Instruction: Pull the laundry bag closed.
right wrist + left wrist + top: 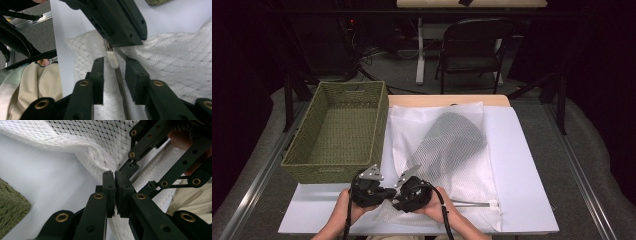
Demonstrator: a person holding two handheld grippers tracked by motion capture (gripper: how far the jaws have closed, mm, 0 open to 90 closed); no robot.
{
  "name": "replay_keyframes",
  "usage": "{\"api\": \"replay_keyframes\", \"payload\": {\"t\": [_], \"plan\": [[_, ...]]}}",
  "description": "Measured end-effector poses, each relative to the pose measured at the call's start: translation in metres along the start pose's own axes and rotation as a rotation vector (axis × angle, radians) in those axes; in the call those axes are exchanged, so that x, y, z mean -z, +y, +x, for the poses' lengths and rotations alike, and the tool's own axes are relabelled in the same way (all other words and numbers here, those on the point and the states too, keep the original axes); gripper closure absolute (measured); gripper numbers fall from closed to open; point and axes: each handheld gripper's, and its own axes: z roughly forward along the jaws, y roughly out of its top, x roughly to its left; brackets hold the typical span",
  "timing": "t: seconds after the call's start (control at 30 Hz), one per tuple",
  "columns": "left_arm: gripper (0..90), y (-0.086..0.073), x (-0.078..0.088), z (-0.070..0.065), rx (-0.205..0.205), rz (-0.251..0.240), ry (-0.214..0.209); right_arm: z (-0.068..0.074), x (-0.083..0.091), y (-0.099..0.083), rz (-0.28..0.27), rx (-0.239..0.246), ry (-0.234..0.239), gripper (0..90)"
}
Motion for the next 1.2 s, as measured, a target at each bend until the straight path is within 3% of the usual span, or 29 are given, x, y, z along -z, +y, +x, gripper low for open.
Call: {"api": "replay_keyframes", "payload": {"t": [0.23, 0.8, 0.93, 1.03, 1.2], "plan": [[86.9, 0.000, 0.000, -0.001, -0.013, 0.001, 0.005, 0.003, 0.001, 0.000, 0.010, -0.016, -0.003, 73.7], [86.9, 0.001, 0.000, -0.002, -0.027, 0.001, 0.016, 0.011, 0.001, 0.003, 0.011, 0.014, -0.006, 76.7], [86.9, 0.001, 0.000, -0.003, -0.024, 0.000, 0.011, 0.010, 0.000, 0.003, -0.007, -0.008, 0.001, 76.9], [86.9, 0.001, 0.000, -0.003, -0.024, -0.001, 0.012, 0.008, 0.000, 0.002, -0.018, -0.033, 0.006, 80.7], [86.6, 0.001, 0.000, -0.001, -0.027, 0.004, 0.012, 0.009, 0.002, 0.002, -0.018, -0.012, -0.002, 85.4]]}}
